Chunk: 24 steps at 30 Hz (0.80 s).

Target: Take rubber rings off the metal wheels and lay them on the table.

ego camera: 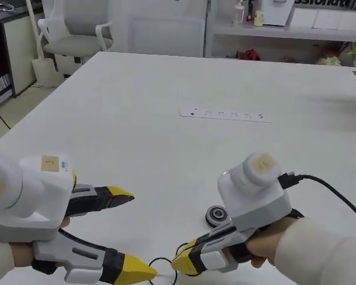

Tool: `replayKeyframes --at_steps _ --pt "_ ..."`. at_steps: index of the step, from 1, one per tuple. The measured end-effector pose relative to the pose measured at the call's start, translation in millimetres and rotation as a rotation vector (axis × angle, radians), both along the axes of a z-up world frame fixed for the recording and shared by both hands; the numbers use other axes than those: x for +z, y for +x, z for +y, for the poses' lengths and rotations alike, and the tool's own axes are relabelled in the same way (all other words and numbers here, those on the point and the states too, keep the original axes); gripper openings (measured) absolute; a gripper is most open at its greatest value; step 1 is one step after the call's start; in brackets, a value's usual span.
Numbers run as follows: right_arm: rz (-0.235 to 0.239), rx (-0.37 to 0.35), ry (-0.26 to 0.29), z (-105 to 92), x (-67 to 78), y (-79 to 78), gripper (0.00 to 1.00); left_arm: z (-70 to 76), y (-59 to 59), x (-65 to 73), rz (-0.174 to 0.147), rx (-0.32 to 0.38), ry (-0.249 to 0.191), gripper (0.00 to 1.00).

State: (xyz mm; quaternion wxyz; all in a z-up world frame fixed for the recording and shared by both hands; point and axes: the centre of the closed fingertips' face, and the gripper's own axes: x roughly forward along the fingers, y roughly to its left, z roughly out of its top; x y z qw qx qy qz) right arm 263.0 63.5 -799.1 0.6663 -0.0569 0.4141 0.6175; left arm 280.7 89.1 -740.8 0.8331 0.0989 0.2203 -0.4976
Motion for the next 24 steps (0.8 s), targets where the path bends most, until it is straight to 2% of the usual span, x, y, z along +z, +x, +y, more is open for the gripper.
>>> replayKeyframes --at_steps 5,18,24 --pt "-0.045 -0.013 -0.022 -1.4 -5.2 5.6 0.0 0.9 -0.2 -1.1 0.005 0.001 0.002 0.8" --pt "-0.071 -0.045 -0.052 -5.5 -15.7 13.9 0.0 0.7 -1.0 -2.4 0.009 -0.001 0.006 0.8" --pt "-0.087 -0.062 -0.051 -5.2 -15.0 18.0 0.0 0.9 -1.3 -3.1 0.01 -0.002 0.007 0.8"
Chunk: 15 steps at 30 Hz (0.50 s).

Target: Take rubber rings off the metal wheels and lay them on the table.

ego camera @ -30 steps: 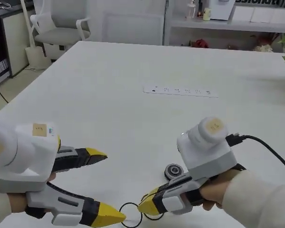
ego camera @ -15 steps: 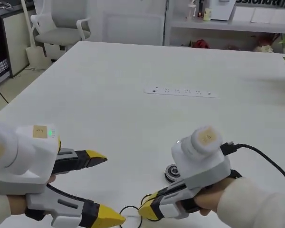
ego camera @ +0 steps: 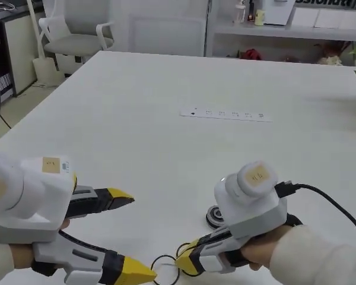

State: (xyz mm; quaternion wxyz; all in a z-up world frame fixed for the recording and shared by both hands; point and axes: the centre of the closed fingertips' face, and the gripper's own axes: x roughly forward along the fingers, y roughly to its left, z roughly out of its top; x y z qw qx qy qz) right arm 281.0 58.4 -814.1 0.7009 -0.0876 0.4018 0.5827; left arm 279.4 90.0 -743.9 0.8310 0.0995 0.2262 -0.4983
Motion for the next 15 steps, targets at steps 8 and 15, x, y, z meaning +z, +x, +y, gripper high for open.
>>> replayKeyframes --at_steps 8,15 --pt "-0.024 -0.047 0.019 -1.3 5.1 11.0 0.0 -1.1 -1.3 -0.5 0.002 -0.003 0.002 0.8" --pt "-0.034 -0.061 0.018 -2.1 5.0 14.3 0.0 -1.3 -1.6 -0.6 0.003 -0.003 0.003 0.8"
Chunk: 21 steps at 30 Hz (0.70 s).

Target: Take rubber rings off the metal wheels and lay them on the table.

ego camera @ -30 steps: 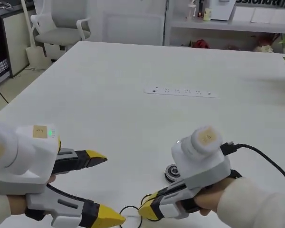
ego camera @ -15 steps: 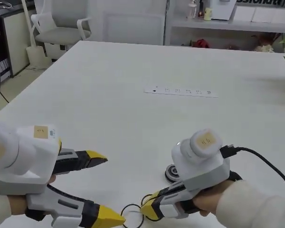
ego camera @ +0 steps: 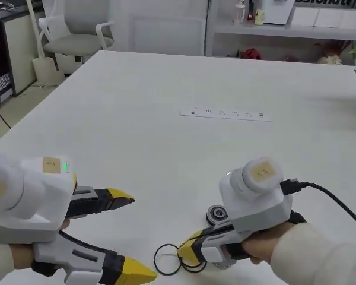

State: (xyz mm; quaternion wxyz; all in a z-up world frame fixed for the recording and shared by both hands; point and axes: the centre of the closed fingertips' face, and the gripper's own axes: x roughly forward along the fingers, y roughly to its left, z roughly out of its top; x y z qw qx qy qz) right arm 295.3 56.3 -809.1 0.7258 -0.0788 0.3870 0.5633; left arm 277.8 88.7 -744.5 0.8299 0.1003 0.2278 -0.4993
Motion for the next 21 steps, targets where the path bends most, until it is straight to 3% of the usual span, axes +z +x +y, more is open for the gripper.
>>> replayKeyframes --at_steps 13,21 --pt "-0.011 -0.028 0.008 -3.4 4.4 8.5 0.04 -0.1 -0.3 -0.1 0.001 -0.001 0.002 0.8" --pt "-0.022 -0.069 0.05 -9.3 19.9 22.6 0.07 0.1 0.3 0.6 -0.001 0.002 0.001 0.8"
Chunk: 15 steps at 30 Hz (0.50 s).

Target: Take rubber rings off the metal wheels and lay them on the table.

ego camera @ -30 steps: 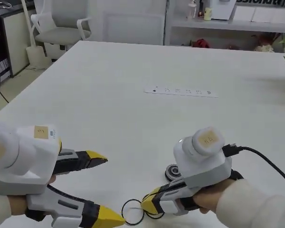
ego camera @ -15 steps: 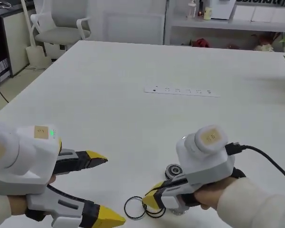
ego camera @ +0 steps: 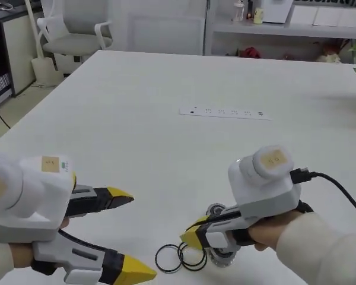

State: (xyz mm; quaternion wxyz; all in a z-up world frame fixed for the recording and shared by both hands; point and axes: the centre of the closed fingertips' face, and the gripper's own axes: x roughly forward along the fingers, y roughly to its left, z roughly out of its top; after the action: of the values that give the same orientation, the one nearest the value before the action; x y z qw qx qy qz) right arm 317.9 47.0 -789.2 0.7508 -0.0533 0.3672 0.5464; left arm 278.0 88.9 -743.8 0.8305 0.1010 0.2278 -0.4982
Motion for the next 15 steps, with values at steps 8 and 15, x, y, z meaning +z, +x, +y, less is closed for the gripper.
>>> replayKeyframes --at_steps 8,15 --pt "-0.019 -0.051 0.051 -6.9 17.7 14.2 0.09 -0.5 1.9 3.5 -0.01 0.002 -0.008 0.8" --pt "-0.042 -0.082 0.095 -16.5 31.3 26.6 0.12 -5.7 3.3 13.0 -0.032 -0.006 -0.026 0.81"
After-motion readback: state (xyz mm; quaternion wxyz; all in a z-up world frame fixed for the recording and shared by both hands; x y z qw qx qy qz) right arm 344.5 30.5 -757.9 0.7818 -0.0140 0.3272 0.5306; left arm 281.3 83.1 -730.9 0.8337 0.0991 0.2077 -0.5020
